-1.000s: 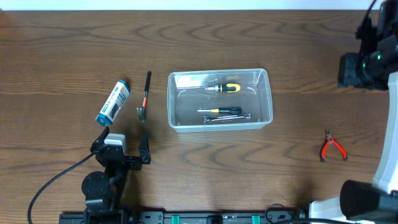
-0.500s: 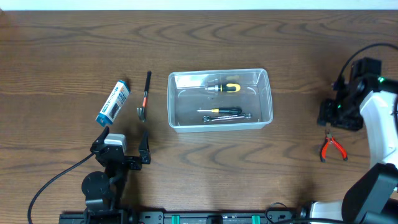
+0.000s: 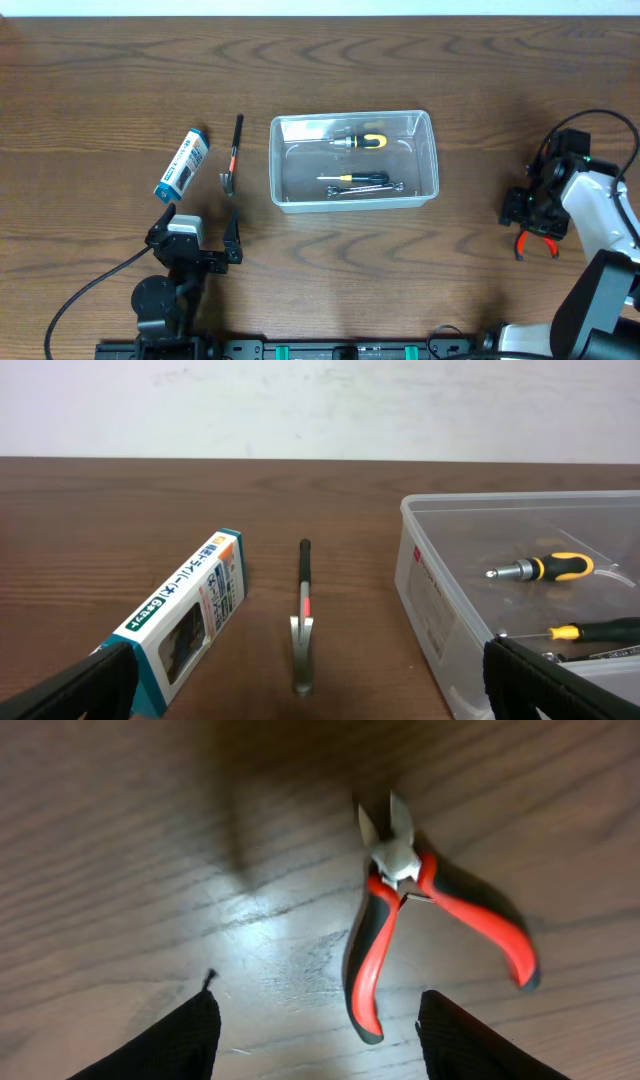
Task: Pack container
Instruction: 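Move the right gripper down to the red-handled pliers and grasp them, then lift the pliers and carry them over the container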
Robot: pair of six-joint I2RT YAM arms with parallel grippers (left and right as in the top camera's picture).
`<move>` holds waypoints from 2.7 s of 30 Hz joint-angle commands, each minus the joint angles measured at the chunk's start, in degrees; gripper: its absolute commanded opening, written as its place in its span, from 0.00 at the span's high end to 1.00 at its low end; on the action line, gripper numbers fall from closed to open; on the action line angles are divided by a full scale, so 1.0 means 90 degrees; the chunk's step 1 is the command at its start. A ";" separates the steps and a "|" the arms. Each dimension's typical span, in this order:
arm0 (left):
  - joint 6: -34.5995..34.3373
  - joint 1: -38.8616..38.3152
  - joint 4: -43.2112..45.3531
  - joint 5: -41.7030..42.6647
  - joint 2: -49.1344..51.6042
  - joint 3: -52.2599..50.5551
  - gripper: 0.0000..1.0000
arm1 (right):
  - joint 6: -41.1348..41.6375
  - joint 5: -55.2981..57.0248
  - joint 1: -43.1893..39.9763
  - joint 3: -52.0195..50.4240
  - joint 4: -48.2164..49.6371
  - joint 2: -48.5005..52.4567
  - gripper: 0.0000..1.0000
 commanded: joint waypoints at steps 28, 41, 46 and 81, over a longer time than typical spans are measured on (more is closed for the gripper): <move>0.0109 0.0022 -0.0036 0.0085 -0.0039 -0.0080 0.02 | 0.0797 0.0002 -0.0877 -0.0483 0.0760 -0.0107 0.36; 0.0109 0.0022 -0.0036 0.0083 -0.0039 -0.0080 0.02 | 0.0848 -0.0124 -0.0872 -0.1020 0.1292 -0.0107 0.35; 0.0109 0.0022 -0.0036 0.0085 -0.0039 -0.0080 0.02 | 0.0877 -0.0141 -0.0872 -0.1205 0.1430 -0.0107 0.38; 0.0109 0.0022 -0.0036 0.0083 -0.0039 -0.0080 0.02 | 0.0872 -0.0546 -0.0780 -0.0318 0.0964 -0.0109 0.99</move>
